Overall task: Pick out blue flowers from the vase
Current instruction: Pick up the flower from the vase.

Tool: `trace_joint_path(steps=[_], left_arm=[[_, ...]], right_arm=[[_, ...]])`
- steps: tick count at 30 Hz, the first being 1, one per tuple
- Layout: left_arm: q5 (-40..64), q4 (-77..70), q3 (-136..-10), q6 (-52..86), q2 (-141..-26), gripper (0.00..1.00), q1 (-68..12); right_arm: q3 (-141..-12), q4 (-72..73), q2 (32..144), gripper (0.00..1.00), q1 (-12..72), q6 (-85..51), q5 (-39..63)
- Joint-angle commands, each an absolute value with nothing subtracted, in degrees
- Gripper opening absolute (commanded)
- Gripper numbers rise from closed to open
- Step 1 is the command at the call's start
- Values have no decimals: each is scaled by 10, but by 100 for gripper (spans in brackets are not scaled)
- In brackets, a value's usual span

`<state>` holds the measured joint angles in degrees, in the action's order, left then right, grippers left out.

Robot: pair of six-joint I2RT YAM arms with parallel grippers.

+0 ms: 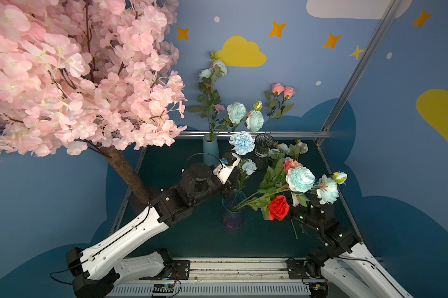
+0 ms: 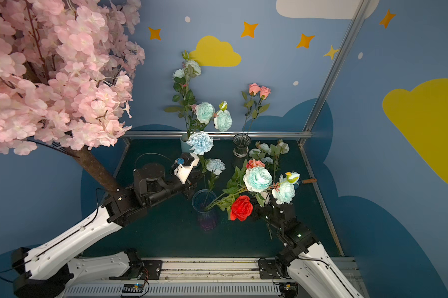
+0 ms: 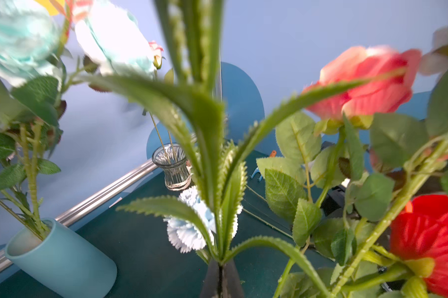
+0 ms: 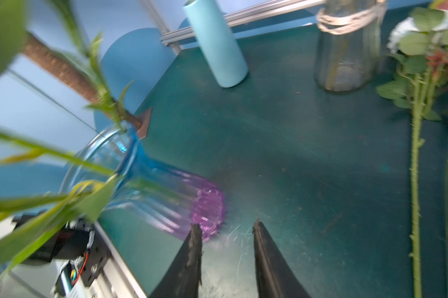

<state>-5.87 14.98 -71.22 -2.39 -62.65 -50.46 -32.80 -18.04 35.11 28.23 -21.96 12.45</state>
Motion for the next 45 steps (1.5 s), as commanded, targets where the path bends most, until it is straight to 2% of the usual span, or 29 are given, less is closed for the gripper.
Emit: trace_joint_path(steps=[1,8,12,15,20,26,33,37,45], left_arm=[[-40,141,-758,-37,-634,3,-497],[-8,166,-872,-45,-692,4,-488],[3,163,-923,-54,-719,3,-473],[25,144,-942,-52,-732,3,-452],[76,131,-983,-37,-771,4,-403],[158,81,-992,-3,-825,3,-368],[247,36,-999,33,-883,3,-362],[294,-4,-988,58,-892,4,-362],[291,-7,-976,56,-880,4,-361]], right_arm=[[-352,-145,379,40,222,-229,200],[-446,-90,466,44,90,-249,311],[-521,-49,563,46,33,-254,380],[-582,15,645,46,4,-283,471],[-692,110,740,46,4,-328,588],[-777,173,797,48,17,-353,669],[-748,281,807,49,52,-379,718],[-759,294,818,49,83,-380,751],[-757,310,809,48,111,-385,792]])
